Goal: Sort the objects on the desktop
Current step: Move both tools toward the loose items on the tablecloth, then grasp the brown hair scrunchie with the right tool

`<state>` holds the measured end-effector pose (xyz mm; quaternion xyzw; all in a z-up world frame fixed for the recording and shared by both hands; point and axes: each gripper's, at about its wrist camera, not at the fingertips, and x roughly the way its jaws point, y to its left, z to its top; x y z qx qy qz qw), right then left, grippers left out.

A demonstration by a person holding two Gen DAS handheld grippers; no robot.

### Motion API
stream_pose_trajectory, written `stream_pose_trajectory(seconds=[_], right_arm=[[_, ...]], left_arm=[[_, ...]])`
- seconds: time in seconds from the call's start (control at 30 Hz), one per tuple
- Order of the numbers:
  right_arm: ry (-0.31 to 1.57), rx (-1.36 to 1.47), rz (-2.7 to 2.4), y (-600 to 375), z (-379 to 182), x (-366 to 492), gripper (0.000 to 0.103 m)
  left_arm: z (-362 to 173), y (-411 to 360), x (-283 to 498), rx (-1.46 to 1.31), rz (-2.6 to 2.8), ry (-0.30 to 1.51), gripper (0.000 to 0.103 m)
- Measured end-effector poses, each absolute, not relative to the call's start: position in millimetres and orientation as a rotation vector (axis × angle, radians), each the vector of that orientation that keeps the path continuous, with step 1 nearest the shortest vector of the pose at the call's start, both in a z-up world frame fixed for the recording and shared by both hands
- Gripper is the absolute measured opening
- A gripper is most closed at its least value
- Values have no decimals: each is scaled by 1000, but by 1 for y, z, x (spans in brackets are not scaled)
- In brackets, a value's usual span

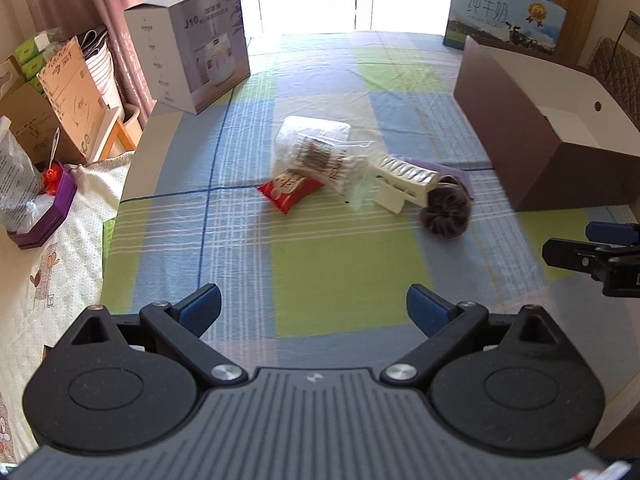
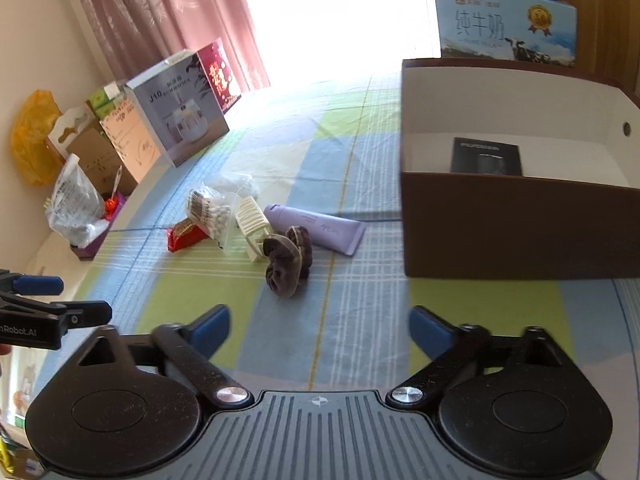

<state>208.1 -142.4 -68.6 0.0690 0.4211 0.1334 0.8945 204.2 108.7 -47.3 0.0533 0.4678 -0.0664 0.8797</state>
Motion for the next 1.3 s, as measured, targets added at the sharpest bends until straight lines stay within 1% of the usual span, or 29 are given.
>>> stream_pose_trajectory(seconds=[0.13,0.2,0.23,0.33,0.43,0.57,0.63,0.77,0.83,0.87,0.9,0.93,0.97,1.03,1.27,1.3], right_arm=[[877,111,274,-127,-80,220,73],[874,94,279,-121,-84,226,67],[874,87,282,-118,-86,229,63],[875,66,296,-110,-93,239,54],[877,36,302,-101,-98,248,50],[888,17,300,-93,-105,264,48],[890,7,298,-90,-109,271,47],[907,-3,294,-87,-117,284,46],[916,-1,295,-86,-121,288,44],[922,-1,296,-86,-123,290,42],[929,-2,297,-86,-125,292,37],[934,1,296,-86,-127,292,28],[937,4,292,-88,-127,293,23],[935,3,273,-91,-126,291,20],[975,84,182,-125,-119,276,19],[984,100,166,-132,-118,272,19]], left_arm=[[-59,122,218,118,-131,977,97],[-63,128,226,117,-132,975,97],[-64,130,230,117,-133,977,97],[-69,135,241,120,-138,977,97],[-74,138,251,123,-144,978,97],[-80,139,264,128,-159,985,97],[-85,138,271,134,-177,996,94],[-93,135,282,158,-199,1005,94],[-96,133,288,174,-208,1008,94],[-98,133,290,180,-212,1009,94],[-99,133,293,185,-218,1009,94],[-100,132,296,188,-222,1011,94],[-101,132,299,191,-230,1013,94],[-103,132,303,198,-244,1011,93],[-111,130,323,239,-309,1013,93],[-113,129,326,249,-317,1010,92]])
